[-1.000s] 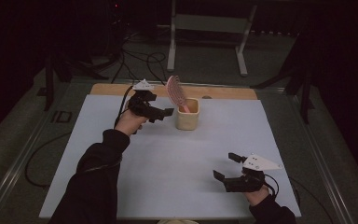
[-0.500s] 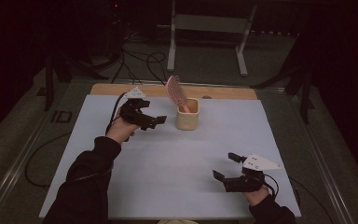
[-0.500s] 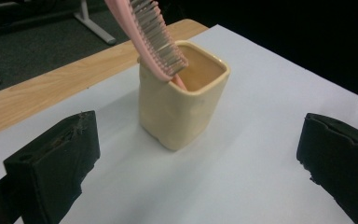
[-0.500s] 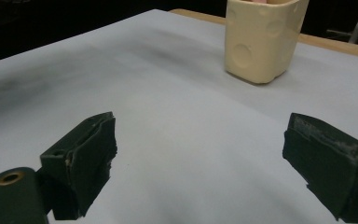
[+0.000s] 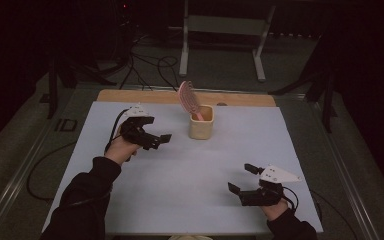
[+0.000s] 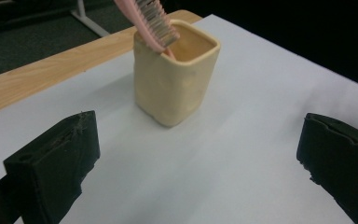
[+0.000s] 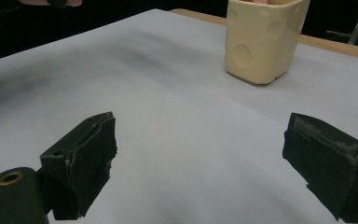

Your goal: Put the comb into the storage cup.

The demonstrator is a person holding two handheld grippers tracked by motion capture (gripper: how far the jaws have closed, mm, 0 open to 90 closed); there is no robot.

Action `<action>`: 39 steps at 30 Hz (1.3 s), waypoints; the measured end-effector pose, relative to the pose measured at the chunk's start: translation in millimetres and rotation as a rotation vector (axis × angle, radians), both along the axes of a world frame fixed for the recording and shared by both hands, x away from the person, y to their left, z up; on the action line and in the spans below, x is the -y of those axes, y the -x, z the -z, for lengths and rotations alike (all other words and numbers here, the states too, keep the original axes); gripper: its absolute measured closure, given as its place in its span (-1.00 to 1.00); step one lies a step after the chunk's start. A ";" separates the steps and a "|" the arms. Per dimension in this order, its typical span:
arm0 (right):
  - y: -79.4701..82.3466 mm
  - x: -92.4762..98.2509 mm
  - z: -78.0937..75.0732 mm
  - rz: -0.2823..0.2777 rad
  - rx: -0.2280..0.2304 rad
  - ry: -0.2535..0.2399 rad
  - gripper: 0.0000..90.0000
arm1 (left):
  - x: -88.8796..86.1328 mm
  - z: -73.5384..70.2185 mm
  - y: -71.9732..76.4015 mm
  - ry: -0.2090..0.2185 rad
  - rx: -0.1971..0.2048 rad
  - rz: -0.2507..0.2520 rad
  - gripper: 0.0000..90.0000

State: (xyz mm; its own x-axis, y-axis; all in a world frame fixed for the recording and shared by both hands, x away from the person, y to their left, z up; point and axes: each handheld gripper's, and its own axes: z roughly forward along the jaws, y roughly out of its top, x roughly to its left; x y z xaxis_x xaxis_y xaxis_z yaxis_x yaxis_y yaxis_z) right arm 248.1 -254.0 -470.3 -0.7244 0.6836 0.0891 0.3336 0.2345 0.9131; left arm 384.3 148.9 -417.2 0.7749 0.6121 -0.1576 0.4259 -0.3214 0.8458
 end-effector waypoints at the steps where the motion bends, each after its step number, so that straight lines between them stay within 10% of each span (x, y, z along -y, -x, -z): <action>1: -0.1 -0.1 0.3 -0.001 -0.002 0.000 -0.80 | -1.6 1.2 2.0 -0.002 0.001 0.000 -1.00; 39: -3.3 -2.3 3.4 -0.002 -0.009 0.010 -0.80 | -66.2 51.4 76.8 -0.044 -0.017 -0.039 -1.00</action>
